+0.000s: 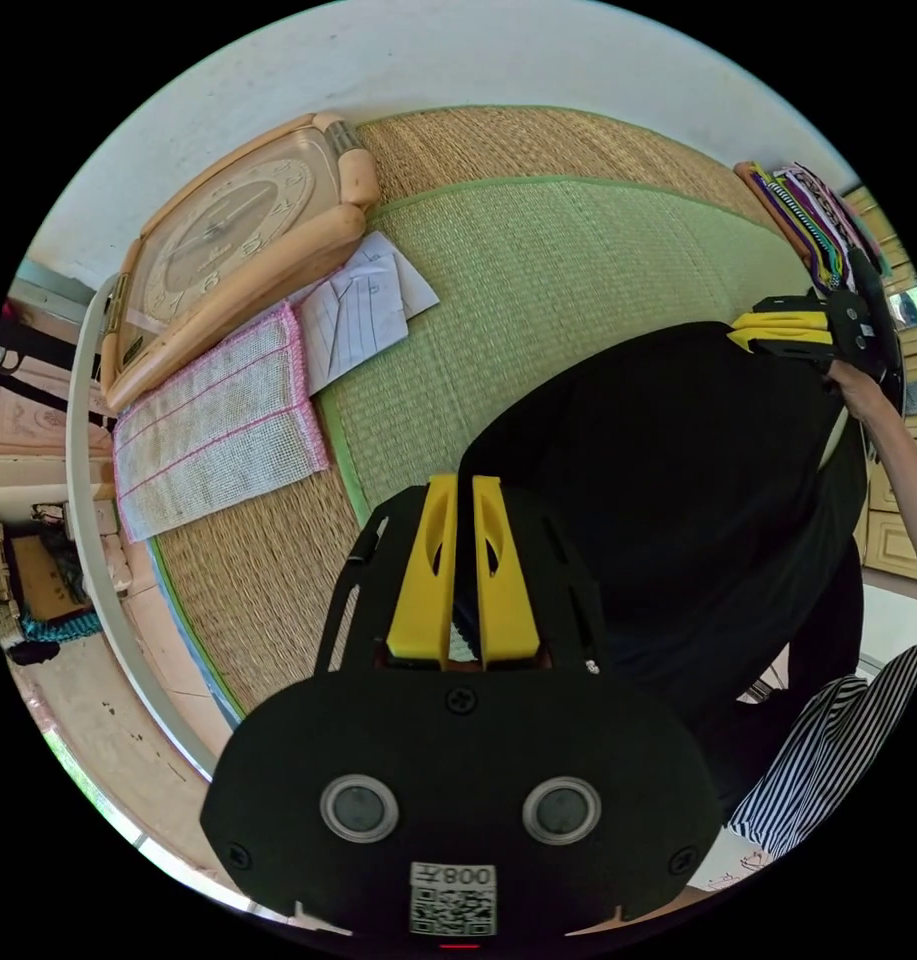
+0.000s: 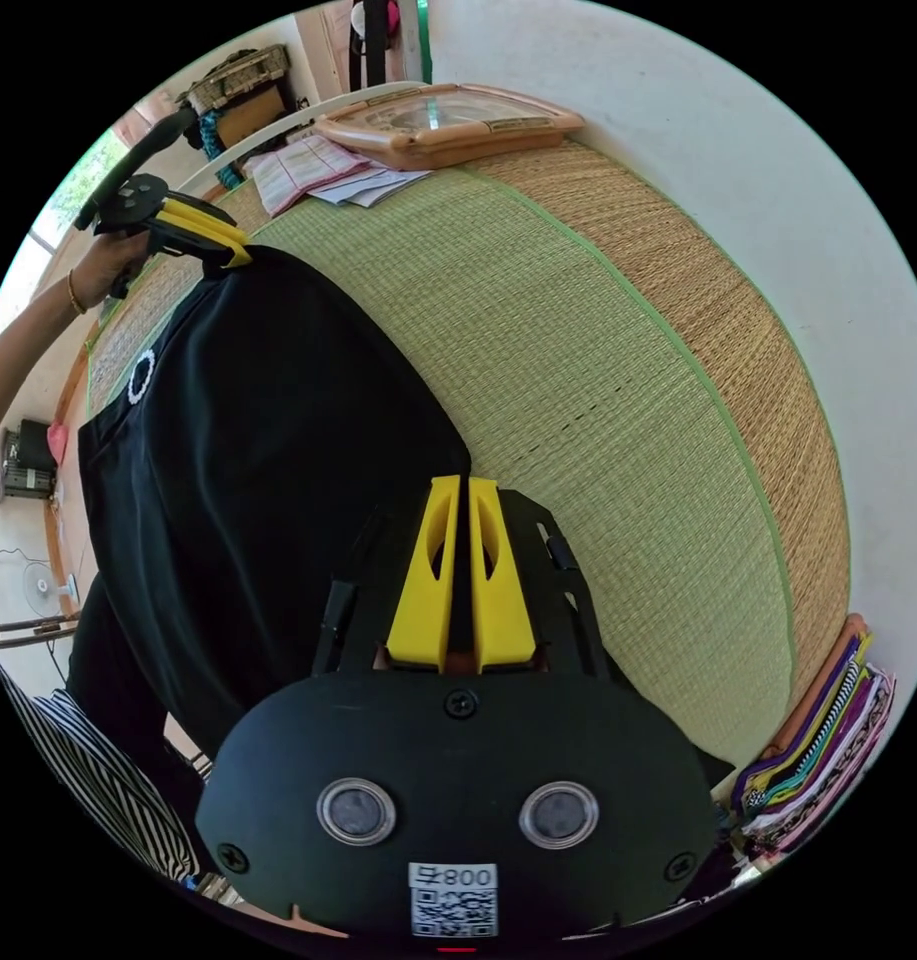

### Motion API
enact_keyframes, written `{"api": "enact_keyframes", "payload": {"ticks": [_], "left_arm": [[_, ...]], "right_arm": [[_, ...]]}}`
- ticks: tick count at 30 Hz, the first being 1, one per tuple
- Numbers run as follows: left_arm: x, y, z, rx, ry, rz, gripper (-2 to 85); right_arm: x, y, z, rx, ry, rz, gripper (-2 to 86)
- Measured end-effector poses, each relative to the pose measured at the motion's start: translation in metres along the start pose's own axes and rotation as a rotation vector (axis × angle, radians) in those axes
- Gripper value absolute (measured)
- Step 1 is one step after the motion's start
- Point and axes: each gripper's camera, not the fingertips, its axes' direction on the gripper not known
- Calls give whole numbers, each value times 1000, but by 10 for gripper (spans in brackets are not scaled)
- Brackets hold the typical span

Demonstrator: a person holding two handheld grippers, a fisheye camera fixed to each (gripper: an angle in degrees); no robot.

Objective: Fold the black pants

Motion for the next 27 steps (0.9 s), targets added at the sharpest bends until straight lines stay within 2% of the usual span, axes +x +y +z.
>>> {"api": "enact_keyframes", "payload": {"ticks": [17,27], "left_arm": [[49,116,-92,132,9,-6,20],[99,202,-99,104,15,37,19]], "right_arm": [[-50,43,-68,102,-8,98,9],[-106,113,-71,111,-44,141,9]]}}
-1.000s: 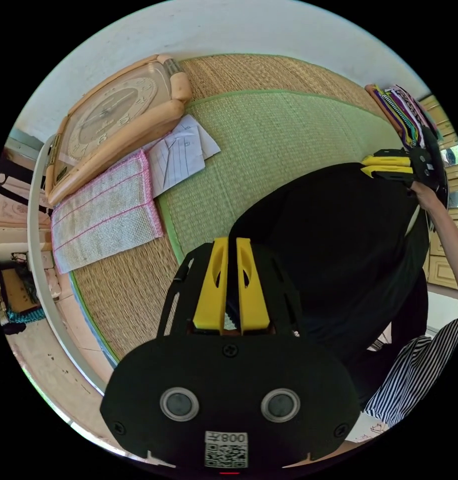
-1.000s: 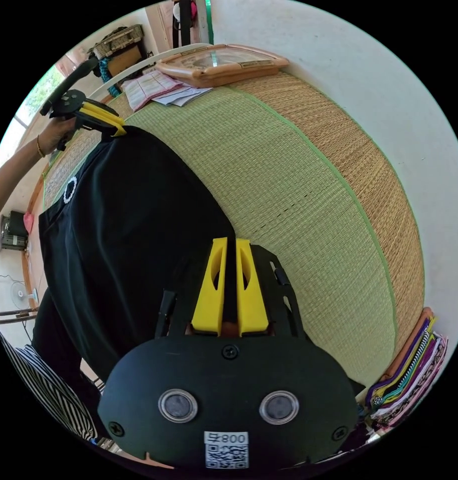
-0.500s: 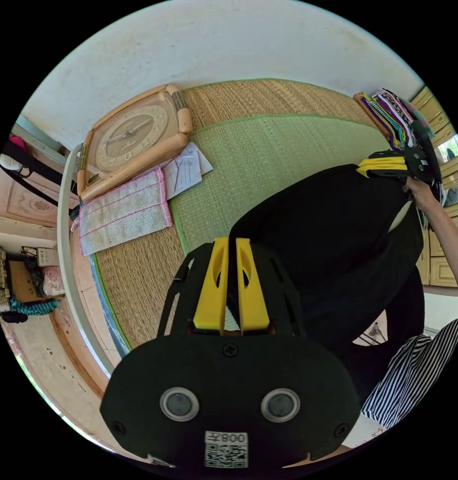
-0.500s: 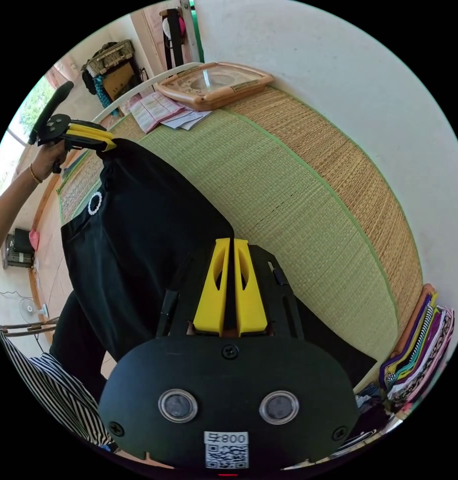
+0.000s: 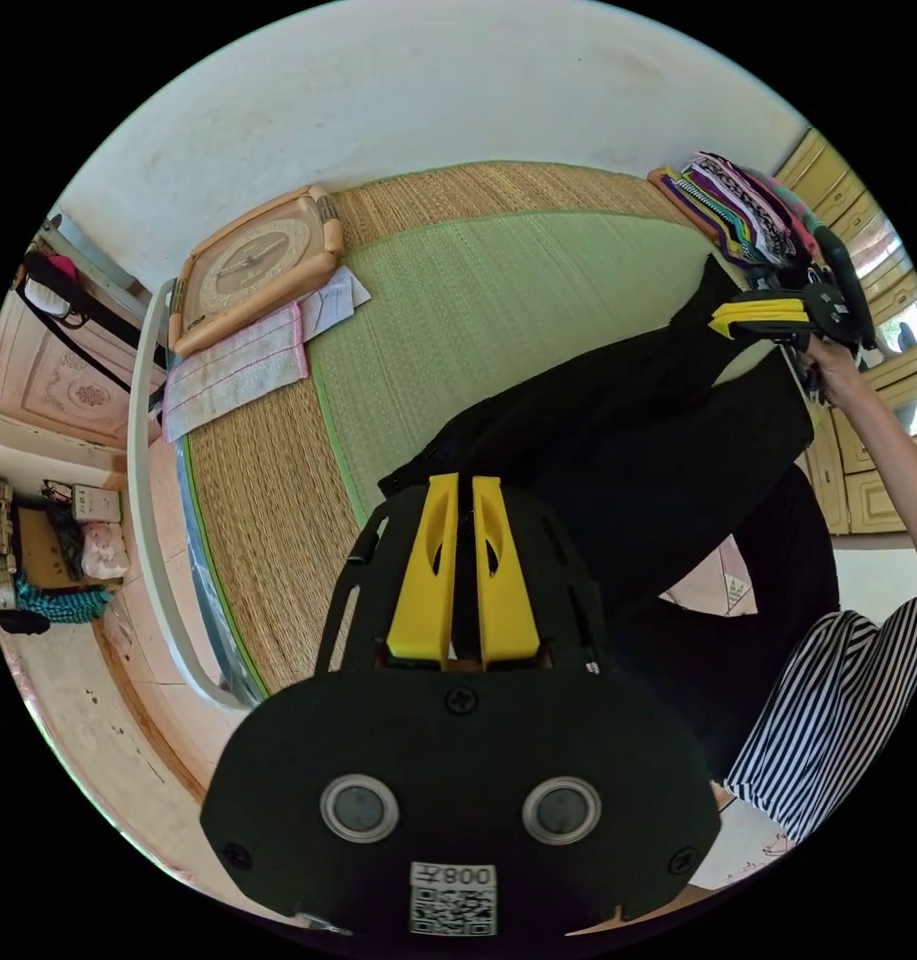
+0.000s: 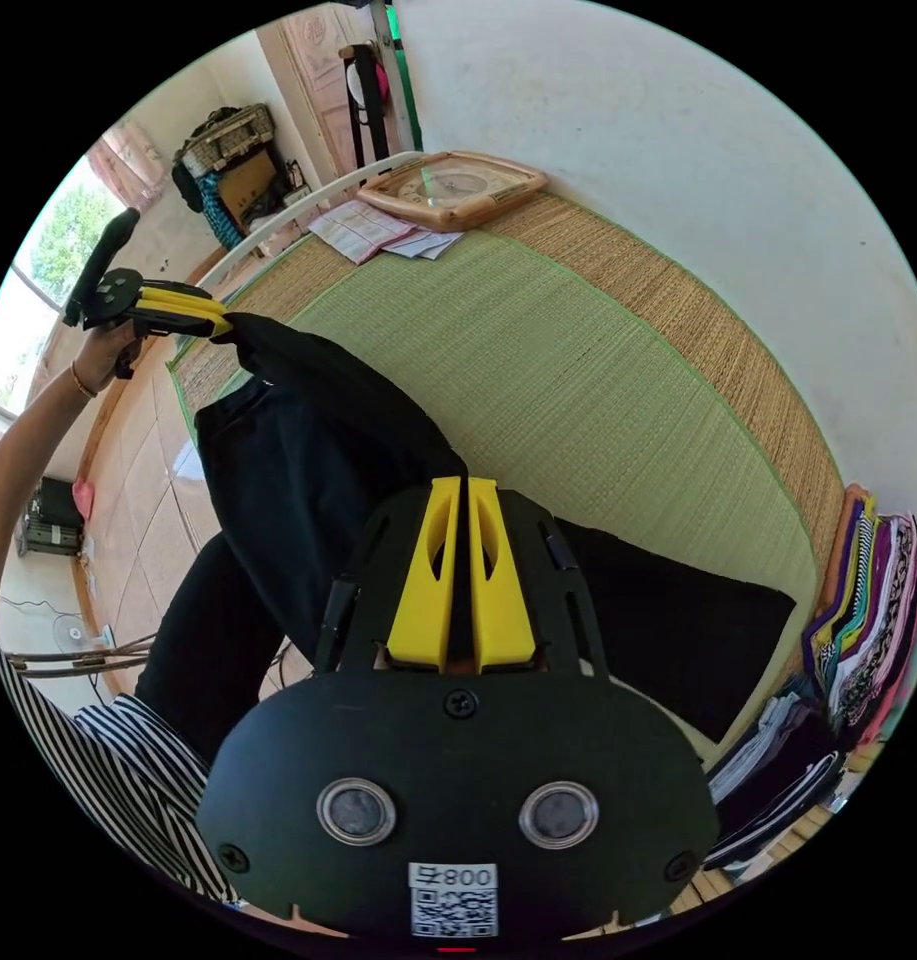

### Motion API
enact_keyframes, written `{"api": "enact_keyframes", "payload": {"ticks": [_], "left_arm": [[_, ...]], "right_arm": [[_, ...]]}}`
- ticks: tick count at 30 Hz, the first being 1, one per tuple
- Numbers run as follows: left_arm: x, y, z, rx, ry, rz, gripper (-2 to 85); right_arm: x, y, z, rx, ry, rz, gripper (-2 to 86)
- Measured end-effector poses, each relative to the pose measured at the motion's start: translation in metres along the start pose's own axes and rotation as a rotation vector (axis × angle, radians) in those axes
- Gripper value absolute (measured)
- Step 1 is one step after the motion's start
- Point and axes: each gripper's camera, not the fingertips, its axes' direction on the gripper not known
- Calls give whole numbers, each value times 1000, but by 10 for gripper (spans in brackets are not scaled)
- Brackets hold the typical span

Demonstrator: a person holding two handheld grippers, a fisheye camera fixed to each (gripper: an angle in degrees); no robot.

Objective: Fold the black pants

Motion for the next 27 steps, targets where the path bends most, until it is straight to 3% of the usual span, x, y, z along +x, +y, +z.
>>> {"api": "enact_keyframes", "payload": {"ticks": [27], "left_arm": [[67,132,63,-150,-30,26,13]], "right_arm": [[-96,131,91,-96,-120,-89,11]]}}
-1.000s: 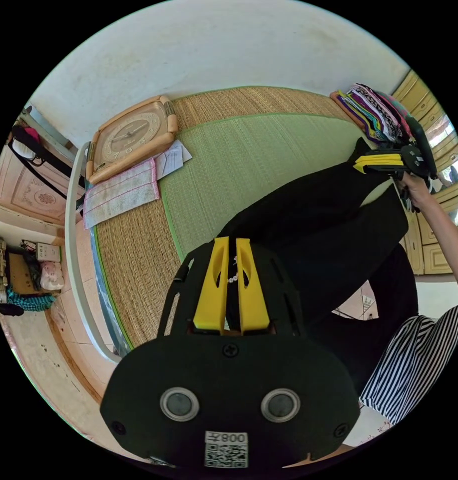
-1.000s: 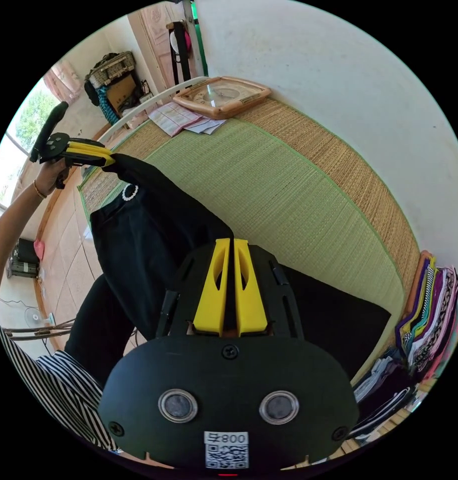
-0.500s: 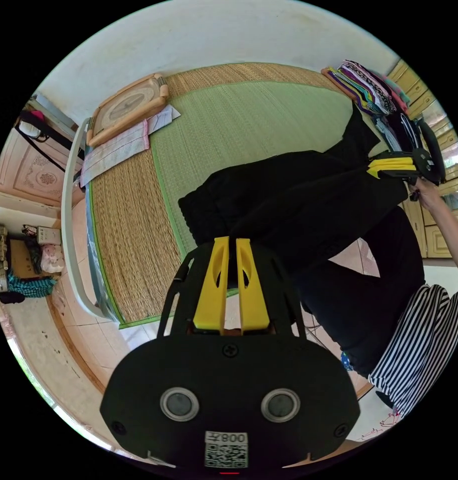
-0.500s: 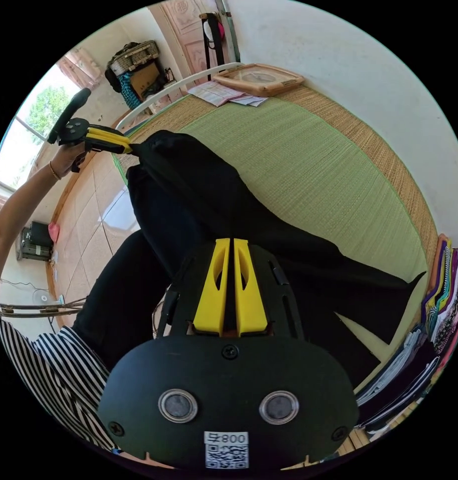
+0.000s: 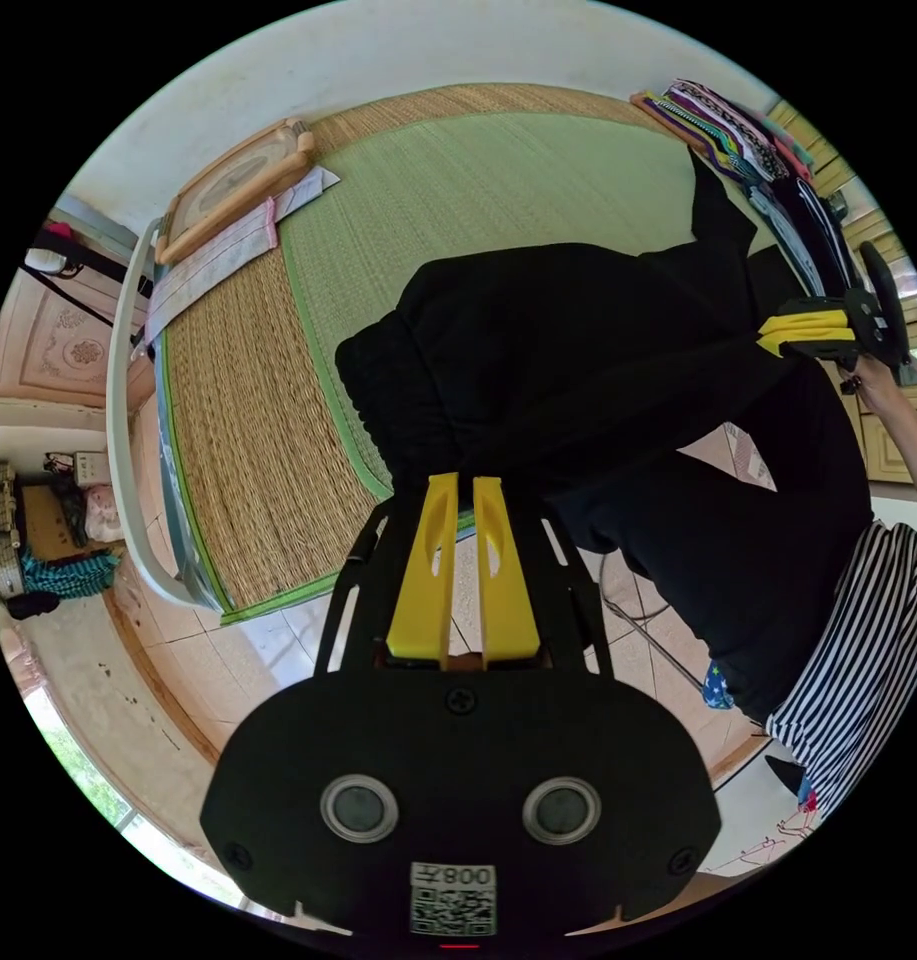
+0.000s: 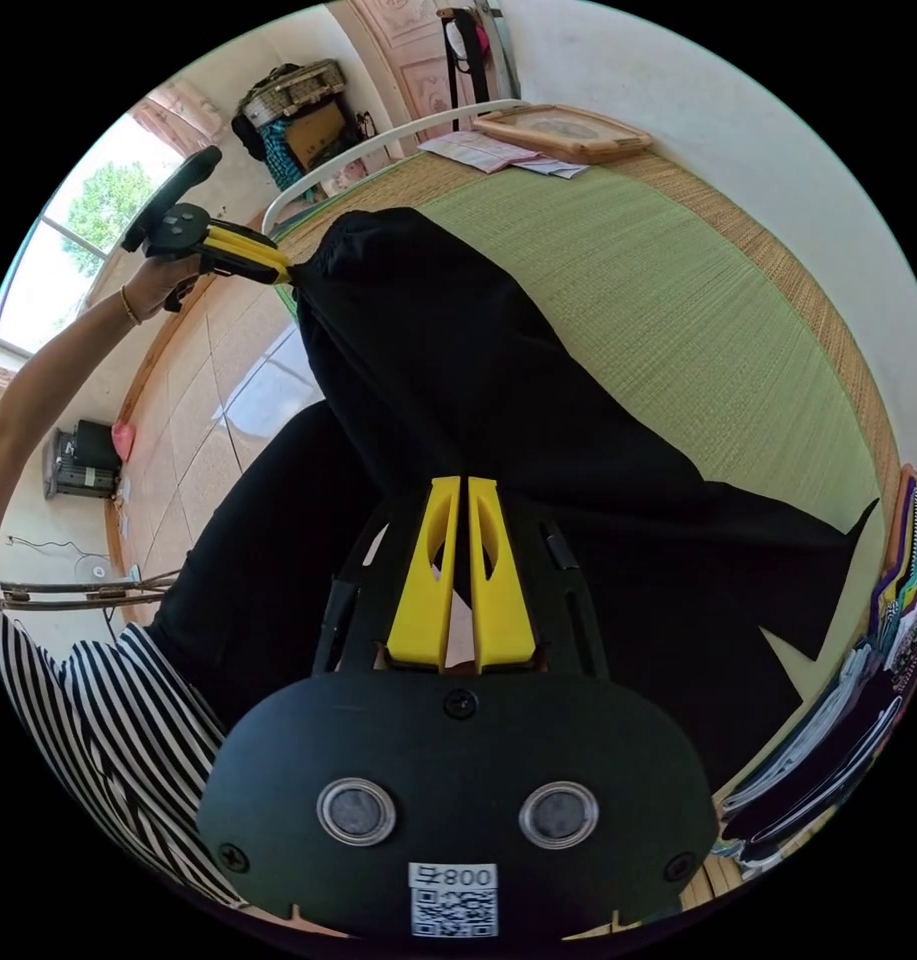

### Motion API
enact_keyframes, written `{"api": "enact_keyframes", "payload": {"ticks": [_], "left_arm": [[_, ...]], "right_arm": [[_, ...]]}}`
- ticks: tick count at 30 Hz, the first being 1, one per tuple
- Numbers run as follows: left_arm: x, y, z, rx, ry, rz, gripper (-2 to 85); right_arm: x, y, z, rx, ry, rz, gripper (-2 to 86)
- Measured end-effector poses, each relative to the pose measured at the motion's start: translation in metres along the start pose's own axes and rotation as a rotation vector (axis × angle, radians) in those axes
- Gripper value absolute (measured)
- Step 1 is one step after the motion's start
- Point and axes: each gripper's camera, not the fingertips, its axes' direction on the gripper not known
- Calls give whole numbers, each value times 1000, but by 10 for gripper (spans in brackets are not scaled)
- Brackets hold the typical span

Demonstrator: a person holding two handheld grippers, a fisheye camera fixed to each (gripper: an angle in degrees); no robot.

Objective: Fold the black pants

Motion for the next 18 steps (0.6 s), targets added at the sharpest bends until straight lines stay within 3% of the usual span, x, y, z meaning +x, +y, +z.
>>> {"api": "enact_keyframes", "payload": {"ticks": [18], "left_arm": [[12,2,56,-48,-30,40,9]], "right_arm": [[4,11,64,-88,-29,-23,15]]}}
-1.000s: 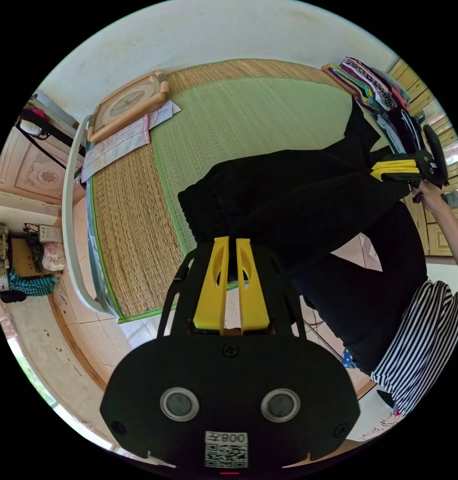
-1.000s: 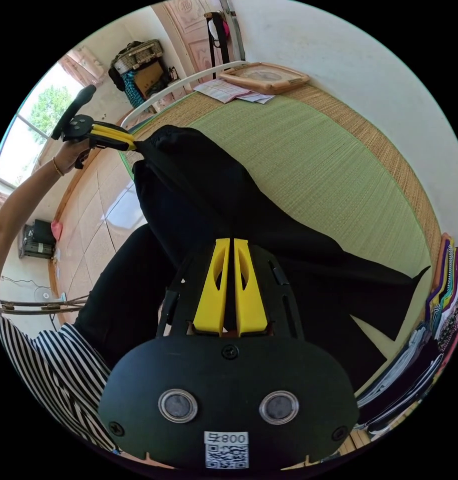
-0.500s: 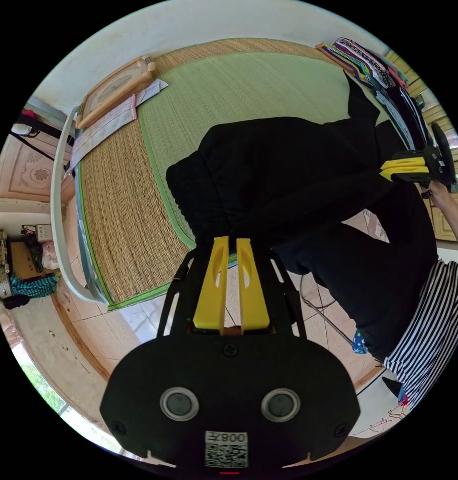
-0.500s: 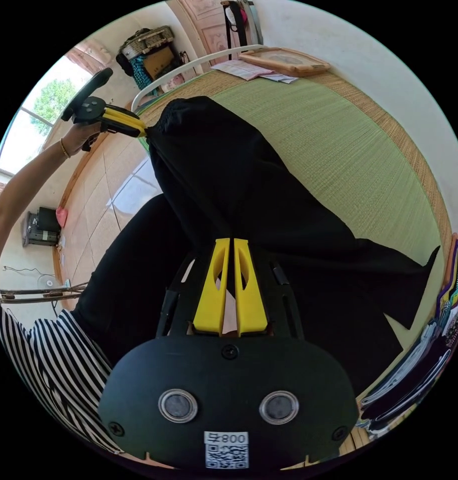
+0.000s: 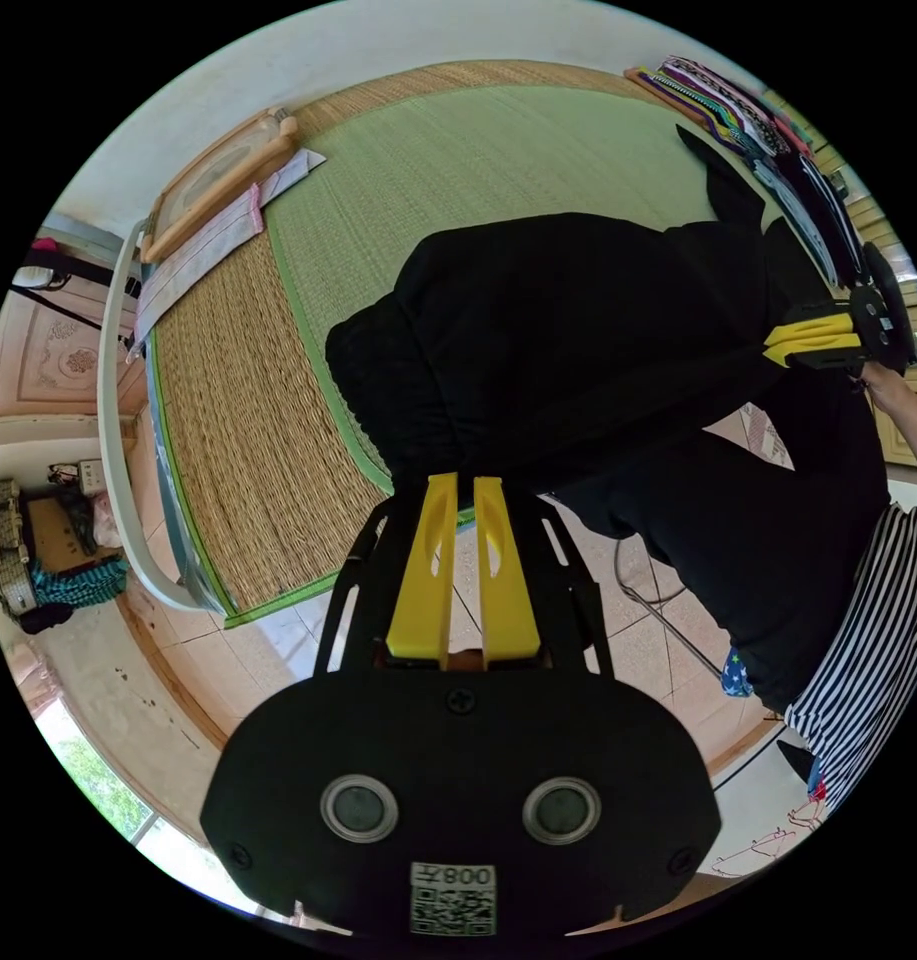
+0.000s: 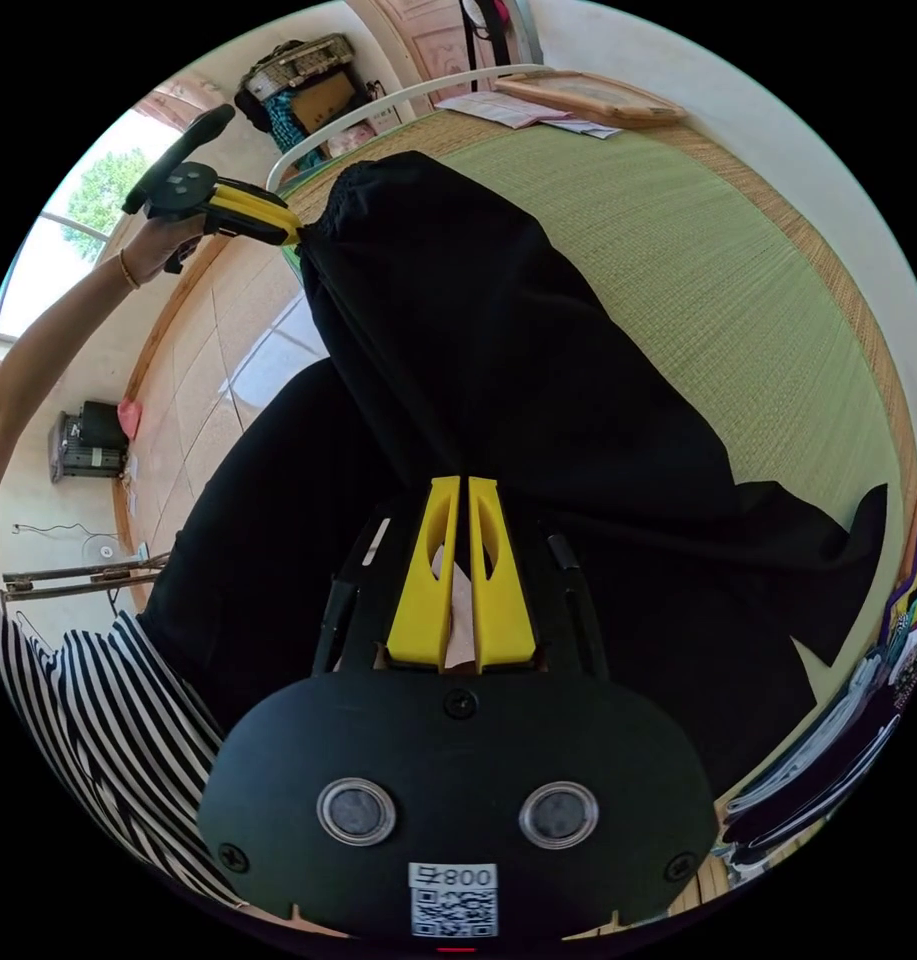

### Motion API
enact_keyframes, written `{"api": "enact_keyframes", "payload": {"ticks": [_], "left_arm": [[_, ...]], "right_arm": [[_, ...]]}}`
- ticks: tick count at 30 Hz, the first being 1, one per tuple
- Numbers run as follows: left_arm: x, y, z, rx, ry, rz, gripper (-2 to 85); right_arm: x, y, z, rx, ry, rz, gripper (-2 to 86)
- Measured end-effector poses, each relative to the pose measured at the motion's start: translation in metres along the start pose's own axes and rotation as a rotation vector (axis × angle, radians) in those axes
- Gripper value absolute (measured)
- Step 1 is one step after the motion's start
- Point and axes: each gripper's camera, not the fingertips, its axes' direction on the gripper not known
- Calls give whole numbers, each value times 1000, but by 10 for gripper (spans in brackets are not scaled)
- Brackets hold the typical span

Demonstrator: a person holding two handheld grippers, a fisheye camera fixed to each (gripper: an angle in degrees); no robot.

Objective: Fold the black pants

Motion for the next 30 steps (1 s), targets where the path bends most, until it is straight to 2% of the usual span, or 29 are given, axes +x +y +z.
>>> {"api": "enact_keyframes", "payload": {"ticks": [21,30], "left_arm": [[-10,-3,72,-27,-10,-19,10],[-29,8,92,41,80,-93,25]], "right_arm": [[1,17,28,-9,14,-77,12],[9,19,43,-48,62,-71,9]]}}
